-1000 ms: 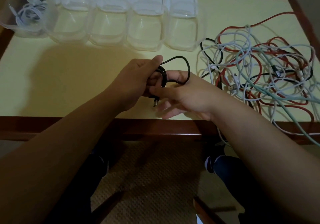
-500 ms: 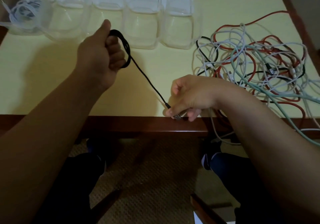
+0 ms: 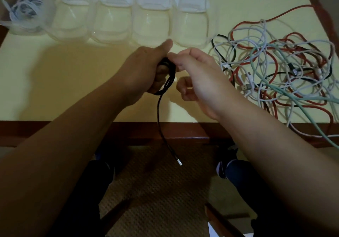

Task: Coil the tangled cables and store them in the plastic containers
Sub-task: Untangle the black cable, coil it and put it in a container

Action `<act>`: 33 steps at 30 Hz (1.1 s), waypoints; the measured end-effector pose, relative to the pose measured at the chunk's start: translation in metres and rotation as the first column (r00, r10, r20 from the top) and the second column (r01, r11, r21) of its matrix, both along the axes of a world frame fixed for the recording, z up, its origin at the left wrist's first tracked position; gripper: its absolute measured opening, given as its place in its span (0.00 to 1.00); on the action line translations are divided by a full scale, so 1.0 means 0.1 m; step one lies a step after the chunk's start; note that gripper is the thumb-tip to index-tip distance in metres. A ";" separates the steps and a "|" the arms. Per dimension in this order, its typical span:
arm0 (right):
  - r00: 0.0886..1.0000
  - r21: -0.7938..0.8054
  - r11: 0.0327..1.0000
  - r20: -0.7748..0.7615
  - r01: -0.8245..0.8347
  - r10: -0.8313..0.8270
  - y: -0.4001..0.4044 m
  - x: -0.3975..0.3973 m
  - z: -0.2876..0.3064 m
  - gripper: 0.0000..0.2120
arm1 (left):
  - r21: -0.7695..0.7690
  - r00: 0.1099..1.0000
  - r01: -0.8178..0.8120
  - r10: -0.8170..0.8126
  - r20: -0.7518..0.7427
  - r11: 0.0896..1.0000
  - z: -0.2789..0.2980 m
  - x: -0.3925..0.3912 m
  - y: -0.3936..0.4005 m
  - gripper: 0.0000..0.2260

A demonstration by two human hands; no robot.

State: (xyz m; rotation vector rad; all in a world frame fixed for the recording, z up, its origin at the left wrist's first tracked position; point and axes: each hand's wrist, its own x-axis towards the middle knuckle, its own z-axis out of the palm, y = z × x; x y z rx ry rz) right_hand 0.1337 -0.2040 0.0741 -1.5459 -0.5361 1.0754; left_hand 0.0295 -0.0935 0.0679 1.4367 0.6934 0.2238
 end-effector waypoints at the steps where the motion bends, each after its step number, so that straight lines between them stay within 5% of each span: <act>1: 1.000 -0.008 1.000 -0.011 -0.015 0.015 -0.01 -0.01 -0.01 0.12 | 0.069 0.998 0.002 0.002 -0.057 0.998 0.03 0.00 -0.02 0.34; 5: 0.998 -0.023 0.997 -0.017 -0.067 0.067 -0.04 -0.03 -0.03 0.12 | 0.325 0.984 0.042 0.016 -0.176 0.945 0.09 0.02 -0.04 0.35; 8: 0.992 -0.060 0.990 0.009 -0.129 0.130 -0.04 0.00 -0.02 0.14 | 0.354 0.985 -0.004 0.064 -0.160 0.935 0.07 0.02 -0.06 0.34; 12: 0.892 -0.247 0.920 0.266 -0.304 0.366 -0.08 0.14 0.02 0.18 | 0.345 0.976 -0.074 0.139 -0.166 0.936 -0.02 0.05 -0.08 0.29; 19: 0.854 -0.187 0.854 0.107 -0.486 0.509 -0.17 0.18 0.04 0.19 | 0.407 0.986 -0.088 0.138 -0.096 0.909 -0.07 0.10 -0.11 0.25; 26: 0.909 -0.083 0.907 0.025 -0.413 0.416 -0.17 0.20 0.03 0.16 | 0.430 0.975 -0.158 0.209 -0.073 0.889 -0.03 0.15 -0.11 0.21; 29: 0.966 0.003 0.967 0.029 -0.256 0.256 -0.14 0.26 0.03 0.16 | 0.266 0.951 -0.298 0.310 -0.001 0.917 -0.03 0.17 -0.03 0.16; 33: 0.991 0.171 0.980 -0.077 -0.099 0.114 -0.18 0.41 0.14 0.17 | 0.315 0.918 -0.209 0.297 -0.264 0.926 -0.01 0.11 0.09 0.17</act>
